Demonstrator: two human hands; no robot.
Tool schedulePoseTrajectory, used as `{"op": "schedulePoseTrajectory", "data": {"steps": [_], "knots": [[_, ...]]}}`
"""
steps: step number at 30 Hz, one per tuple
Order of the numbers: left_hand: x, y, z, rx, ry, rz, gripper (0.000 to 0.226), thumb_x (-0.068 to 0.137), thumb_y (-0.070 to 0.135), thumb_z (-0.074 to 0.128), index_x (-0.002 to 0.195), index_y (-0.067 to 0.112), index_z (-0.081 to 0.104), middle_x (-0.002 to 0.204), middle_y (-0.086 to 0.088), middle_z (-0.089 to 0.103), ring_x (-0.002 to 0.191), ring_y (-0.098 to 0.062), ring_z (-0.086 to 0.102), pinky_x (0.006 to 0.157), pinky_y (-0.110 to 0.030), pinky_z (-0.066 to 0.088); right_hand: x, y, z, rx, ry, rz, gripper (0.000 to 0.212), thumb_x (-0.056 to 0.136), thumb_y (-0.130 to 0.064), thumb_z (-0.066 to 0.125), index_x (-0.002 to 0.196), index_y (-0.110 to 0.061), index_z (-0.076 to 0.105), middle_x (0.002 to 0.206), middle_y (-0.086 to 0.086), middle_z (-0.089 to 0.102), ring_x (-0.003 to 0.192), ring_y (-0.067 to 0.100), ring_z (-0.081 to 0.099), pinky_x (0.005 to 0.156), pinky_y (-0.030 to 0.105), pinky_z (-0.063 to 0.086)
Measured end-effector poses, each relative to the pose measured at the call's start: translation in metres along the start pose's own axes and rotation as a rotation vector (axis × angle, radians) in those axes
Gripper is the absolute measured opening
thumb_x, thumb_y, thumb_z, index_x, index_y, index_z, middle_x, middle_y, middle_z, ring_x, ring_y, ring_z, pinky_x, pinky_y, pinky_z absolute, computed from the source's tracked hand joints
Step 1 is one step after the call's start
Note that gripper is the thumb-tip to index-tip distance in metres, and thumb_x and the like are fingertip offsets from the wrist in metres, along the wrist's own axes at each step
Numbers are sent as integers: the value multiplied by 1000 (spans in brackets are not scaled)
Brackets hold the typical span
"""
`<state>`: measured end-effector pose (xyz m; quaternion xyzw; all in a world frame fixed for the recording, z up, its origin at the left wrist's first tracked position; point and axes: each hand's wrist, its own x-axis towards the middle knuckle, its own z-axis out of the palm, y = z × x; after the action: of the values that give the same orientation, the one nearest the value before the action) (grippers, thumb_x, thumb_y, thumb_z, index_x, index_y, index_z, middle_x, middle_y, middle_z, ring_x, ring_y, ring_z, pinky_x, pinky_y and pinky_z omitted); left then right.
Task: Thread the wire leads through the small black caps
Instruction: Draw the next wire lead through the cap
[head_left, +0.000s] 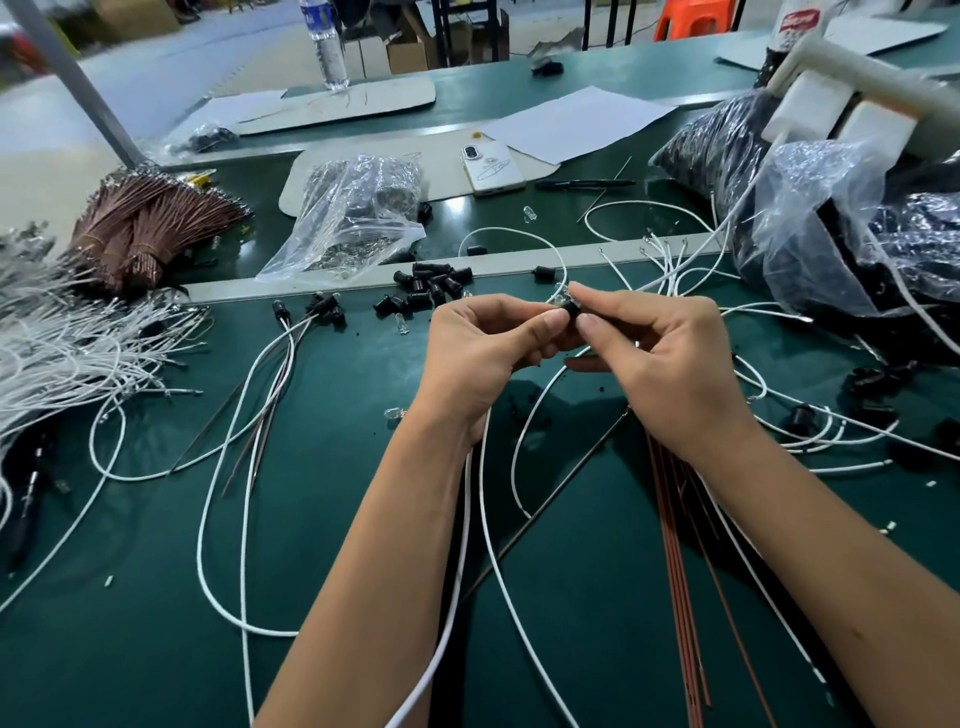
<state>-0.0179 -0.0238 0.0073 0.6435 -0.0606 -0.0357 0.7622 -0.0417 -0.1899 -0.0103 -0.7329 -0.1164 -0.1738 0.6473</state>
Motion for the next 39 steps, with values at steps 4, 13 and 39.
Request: {"op": "schedulePoseTrajectory", "data": {"steps": [4, 13, 39], "knots": [[-3, 5, 1, -13, 8, 10, 5, 82, 1, 79, 80, 4, 76, 70, -11, 74, 57, -13, 63, 59, -19, 52, 4, -5, -5, 57, -39, 43, 25, 99, -7, 67, 123, -8, 75, 102, 1, 80, 93, 21, 78, 70, 33, 65], [-10, 28, -2, 52, -9, 42, 14, 81, 1, 80, 82, 4, 66, 70, -6, 73, 52, -11, 62, 52, -18, 49, 10, -36, 13, 361, -45, 339, 22, 85, -36, 71, 91, -18, 83, 92, 5, 78, 81, 16, 73, 58, 25, 58], [-84, 116, -226, 1303, 312, -627, 42, 88, 59, 67, 95, 19, 77, 87, -6, 76, 85, -24, 69, 92, -37, 56, 96, -50, 227, 282, -298, 665, 26, 91, 14, 67, 115, 11, 59, 106, 28, 69, 72, 31, 74, 69, 34, 65]]}}
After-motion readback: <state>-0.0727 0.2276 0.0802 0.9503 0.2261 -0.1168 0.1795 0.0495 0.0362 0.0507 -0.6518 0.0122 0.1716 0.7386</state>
